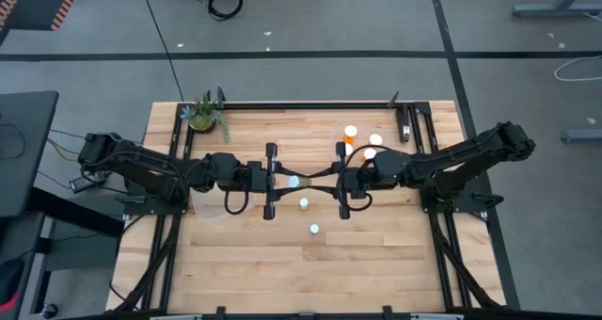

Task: Pick and place medicine bottles into bin by pill shape (circle, oval)
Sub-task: Adjust the small orange pill bottle in the left transparent bin

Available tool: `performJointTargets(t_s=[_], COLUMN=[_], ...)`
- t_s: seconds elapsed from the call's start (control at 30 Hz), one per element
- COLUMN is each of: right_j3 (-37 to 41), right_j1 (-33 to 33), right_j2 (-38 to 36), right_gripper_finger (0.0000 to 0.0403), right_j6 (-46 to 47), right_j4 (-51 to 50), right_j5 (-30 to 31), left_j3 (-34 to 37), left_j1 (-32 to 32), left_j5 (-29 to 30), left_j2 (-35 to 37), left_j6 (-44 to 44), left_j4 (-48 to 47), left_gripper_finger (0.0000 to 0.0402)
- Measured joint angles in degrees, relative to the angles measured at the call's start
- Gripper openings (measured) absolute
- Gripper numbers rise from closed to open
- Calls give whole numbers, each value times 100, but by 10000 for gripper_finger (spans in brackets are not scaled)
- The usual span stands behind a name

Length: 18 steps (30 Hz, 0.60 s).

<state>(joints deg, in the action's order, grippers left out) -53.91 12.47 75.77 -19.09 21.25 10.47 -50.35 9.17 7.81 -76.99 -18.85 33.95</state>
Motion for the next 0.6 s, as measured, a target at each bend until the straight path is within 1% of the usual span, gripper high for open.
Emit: performJointTargets(t_s=[0.17, 0.33, 0.43, 0.53, 0.6], right_j3=[-3, -11, -9, -9, -9], right_j1=[42, 207, 281, 307, 284], right_j2=[-32, -44, -44, -44, -44], right_gripper_finger=[100, 107, 132, 167, 191], right_j6=[3, -119, -213, -103, 59], right_j4=[-208, -480, -723, -953, -1093], right_j5=[277, 961, 1244, 1281, 1204], left_j3=[2, 7, 7, 7, 4], left_j1=[-2, -7, 2, 49, 92], left_j5=[9, 94, 86, 74, 79], left_j2=[-4, -4, 2, -2, -97], left_j6=[-100, -84, 14, 12, -55], left_j4=[-75, -189, -388, -707, -626], left_gripper_finger=[122, 122, 121, 121, 121])
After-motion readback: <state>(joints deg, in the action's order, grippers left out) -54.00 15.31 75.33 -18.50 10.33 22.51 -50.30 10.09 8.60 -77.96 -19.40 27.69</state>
